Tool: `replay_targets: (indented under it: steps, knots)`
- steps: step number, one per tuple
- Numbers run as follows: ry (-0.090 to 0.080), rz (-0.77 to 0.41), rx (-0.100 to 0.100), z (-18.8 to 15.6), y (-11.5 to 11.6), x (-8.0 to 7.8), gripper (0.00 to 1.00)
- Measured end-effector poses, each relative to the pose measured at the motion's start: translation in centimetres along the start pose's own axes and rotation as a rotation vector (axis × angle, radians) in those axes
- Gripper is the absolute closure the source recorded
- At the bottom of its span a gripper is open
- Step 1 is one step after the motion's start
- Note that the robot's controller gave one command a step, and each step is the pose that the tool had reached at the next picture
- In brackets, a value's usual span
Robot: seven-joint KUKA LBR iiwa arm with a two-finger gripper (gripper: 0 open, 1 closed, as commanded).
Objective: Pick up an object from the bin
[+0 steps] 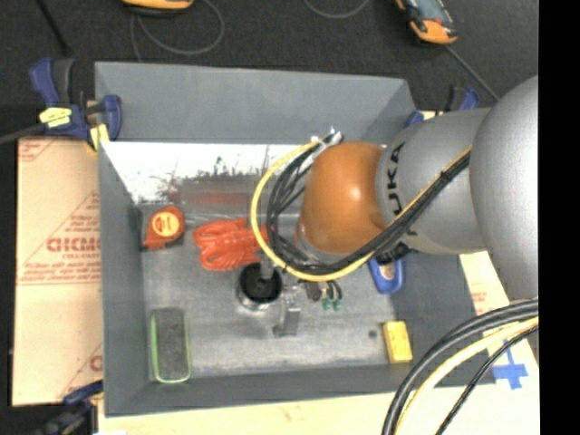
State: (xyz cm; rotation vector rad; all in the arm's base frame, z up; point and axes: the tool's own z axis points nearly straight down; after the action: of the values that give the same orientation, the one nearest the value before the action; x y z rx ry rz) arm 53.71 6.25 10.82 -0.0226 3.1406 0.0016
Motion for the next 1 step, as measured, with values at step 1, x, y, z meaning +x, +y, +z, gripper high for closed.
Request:
replay_targets:
  steps: [1]
  knots:
    - [-0.003, -0.014, 0.001, 1.65, 0.49, -1.47, 0.00]
